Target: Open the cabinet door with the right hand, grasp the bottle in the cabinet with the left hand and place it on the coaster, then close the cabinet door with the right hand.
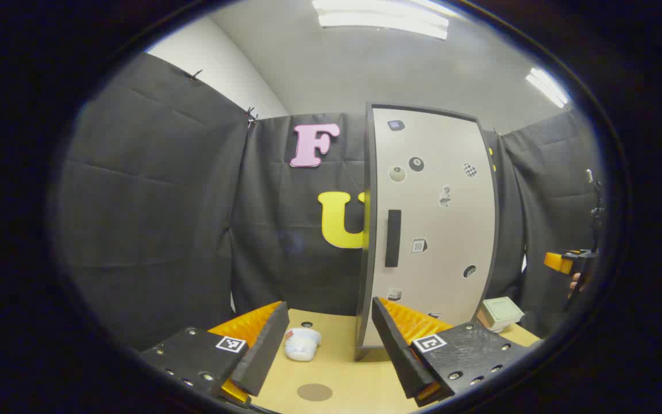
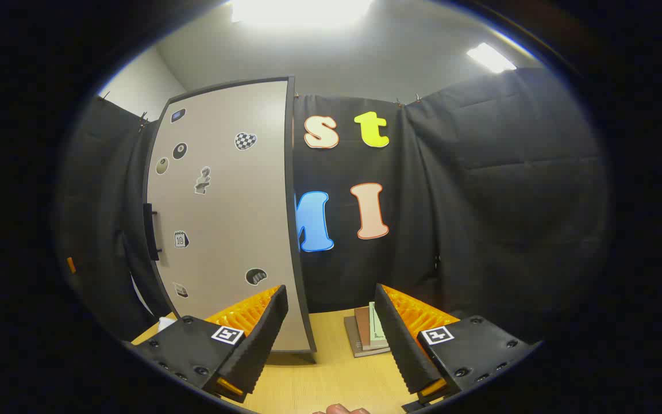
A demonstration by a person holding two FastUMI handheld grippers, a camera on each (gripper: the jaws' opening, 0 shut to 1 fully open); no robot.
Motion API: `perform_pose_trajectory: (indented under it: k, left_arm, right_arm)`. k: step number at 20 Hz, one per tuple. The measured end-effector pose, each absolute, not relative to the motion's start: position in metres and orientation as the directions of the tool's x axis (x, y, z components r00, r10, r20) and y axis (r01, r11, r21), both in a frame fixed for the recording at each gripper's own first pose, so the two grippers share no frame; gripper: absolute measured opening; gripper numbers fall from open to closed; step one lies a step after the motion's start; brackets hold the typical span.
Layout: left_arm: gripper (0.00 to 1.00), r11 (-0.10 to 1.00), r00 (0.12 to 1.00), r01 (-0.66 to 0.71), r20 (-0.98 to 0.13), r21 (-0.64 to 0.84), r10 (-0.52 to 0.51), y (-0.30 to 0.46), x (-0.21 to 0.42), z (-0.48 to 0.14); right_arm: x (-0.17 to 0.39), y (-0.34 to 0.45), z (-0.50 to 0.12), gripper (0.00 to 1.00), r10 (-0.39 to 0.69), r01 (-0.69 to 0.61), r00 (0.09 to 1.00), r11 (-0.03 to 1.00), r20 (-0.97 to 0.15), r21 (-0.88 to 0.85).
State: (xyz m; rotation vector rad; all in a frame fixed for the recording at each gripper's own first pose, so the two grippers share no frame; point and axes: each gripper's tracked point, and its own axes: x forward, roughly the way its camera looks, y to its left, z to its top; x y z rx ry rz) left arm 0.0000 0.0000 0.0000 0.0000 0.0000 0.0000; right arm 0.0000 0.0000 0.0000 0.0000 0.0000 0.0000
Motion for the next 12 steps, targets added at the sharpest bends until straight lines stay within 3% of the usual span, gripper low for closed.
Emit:
perform_pose_trajectory:
  k: [6,8,12]
  left_arm:
    - [0.92,0.996,0.996,-0.080,-0.030,0.037,0.081,-0.028,-0.007,-0.017]
    - [0.87,0.994,0.993,-0.099,-0.058,0.047,0.101,-0.043,-0.005,-0.029]
    - [0.89,0.996,0.993,0.085,-0.082,0.040,-0.082,-0.096,0.013,-0.025]
  right_arm:
    - [0.033,0.018,-0.011,0.96,0.140,-0.140,0.990,0.990,-0.032,-0.020]
    - [0.040,0.023,-0.020,0.94,0.160,-0.162,0.984,0.987,-0.076,-0.018]
    - [0.043,0.037,-0.003,0.96,0.133,-0.134,0.990,0.991,-0.043,-0.016]
